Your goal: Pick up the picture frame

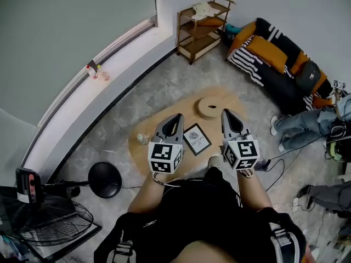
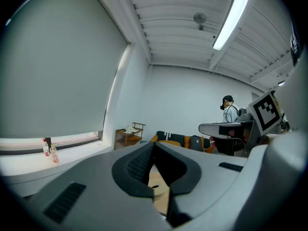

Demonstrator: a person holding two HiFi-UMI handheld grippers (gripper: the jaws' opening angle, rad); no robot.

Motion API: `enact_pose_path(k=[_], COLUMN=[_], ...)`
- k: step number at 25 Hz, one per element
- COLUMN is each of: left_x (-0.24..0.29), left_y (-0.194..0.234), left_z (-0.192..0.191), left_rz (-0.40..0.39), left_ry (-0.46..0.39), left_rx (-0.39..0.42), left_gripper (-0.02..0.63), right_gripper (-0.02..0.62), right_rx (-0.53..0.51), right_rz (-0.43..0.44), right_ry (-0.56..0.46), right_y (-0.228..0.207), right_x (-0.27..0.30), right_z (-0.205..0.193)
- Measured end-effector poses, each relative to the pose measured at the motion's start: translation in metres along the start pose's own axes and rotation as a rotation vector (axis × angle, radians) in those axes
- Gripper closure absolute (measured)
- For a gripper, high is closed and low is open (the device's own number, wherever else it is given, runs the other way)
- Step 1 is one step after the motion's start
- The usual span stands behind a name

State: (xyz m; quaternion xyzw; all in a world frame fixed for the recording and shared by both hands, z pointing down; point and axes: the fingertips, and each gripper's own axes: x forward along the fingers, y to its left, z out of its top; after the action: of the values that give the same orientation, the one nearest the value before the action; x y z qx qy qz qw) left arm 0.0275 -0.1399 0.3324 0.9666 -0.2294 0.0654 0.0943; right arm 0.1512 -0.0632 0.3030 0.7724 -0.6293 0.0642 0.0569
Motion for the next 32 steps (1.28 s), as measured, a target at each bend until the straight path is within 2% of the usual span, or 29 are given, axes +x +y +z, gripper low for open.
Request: enact_pose_path(k=[7, 11, 15, 21, 24, 25, 26, 27, 28, 32], left_x=[0.022, 0.037, 0.055, 0.074, 0.081, 0.083, 0.084, 0.085, 0.086, 0.08], left_y=[0.009, 0.014, 0.02, 0.019, 0.019, 0.021, 0.023, 0.025, 0.027, 0.029], left_z=[-0.003, -0.003, -0.003, -0.023, -0.031, -0.033, -0.036, -0.04, -0.046, -0.078], left_rz=[0.096, 0.185, 0.276, 0.399, 0.472, 0.499, 0.523, 0.542, 0.556, 0.615], left_ry=[0.03, 0.054, 0.071, 0.126, 0.123, 0.117, 0.116, 0.121, 0.132, 0.186], left_rx=[0.025, 0.019, 0.026, -0.026, -0.05, -0.062, -0.074, -0.087, -0.101, -0.179], left_gripper=[0.584, 0.584, 0.584, 0.584, 0.583, 0.559, 0.479, 0.401, 0.376, 0.376], right_gripper=[0.578, 0.578, 0.578, 0.578, 0.577, 0.578, 0.58, 0.513, 0.435, 0.419], right_rx=[0.005, -0.011, -0.009, 0.028, 0.043, 0.048, 0.054, 0.062, 0.067, 0.022], right_rz=[0.038, 0.08, 0.14, 0.251, 0.311, 0.332, 0.36, 0.395, 0.432, 0.515], right_ry=[0.012, 0.025, 0.014, 0.063, 0.087, 0.091, 0.096, 0.106, 0.123, 0.218], right_y=[-0.032, -0.053, -0.075, -0.098, -0.107, -0.108, -0.109, -0.107, -0.105, -0.095], right_x=[0.028, 0.05, 0.077, 0.108, 0.12, 0.124, 0.128, 0.131, 0.135, 0.146], right_z=[-0.009, -0.013, -0.014, -0.042, -0.057, -0.061, -0.065, -0.07, -0.076, -0.11])
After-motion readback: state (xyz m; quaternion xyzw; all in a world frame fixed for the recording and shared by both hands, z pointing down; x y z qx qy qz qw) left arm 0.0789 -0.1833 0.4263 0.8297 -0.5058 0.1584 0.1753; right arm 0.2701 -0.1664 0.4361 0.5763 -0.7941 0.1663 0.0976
